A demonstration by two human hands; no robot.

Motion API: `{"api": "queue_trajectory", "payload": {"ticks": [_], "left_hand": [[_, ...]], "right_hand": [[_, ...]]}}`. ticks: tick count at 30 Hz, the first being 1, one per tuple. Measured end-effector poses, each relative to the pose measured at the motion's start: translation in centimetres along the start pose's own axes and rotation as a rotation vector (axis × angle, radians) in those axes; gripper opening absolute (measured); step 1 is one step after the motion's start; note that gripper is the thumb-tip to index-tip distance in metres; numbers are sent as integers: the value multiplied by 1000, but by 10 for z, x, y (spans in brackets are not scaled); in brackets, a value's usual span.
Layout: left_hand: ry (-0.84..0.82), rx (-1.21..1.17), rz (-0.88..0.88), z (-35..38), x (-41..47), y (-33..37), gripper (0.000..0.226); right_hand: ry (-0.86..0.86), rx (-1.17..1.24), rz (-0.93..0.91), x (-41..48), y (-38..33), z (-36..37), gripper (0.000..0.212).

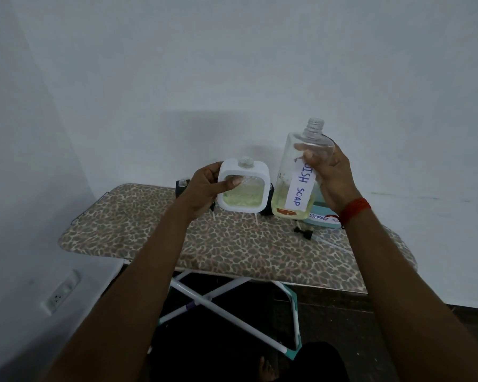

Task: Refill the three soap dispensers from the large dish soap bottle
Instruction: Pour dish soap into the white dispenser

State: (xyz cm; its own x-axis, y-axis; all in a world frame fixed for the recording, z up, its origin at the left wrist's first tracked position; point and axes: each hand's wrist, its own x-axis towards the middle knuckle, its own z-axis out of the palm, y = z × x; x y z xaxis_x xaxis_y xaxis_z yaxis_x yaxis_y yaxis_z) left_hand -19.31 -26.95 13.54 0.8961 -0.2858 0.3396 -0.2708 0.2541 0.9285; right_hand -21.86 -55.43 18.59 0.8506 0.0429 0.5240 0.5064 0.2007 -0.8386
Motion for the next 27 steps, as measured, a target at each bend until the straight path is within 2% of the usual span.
{"api": "queue_trajectory", "payload": {"ticks": [4,15,24,27], "left_hand": [[11,14,4,4,-1,3,40],[14,33,-40,1,1,-1,30],[257,203,-114,-30,0,-47,42],[356,286,-161,-41,-7,-75,47]], "right_hand": [[-15,0,-20,2,-6,3,48],[-45,-89,-12,7,-2,-2,46],[47,-304,145,-11,70,-8,68],[26,-323,217,-22,106,-15,62]]}}
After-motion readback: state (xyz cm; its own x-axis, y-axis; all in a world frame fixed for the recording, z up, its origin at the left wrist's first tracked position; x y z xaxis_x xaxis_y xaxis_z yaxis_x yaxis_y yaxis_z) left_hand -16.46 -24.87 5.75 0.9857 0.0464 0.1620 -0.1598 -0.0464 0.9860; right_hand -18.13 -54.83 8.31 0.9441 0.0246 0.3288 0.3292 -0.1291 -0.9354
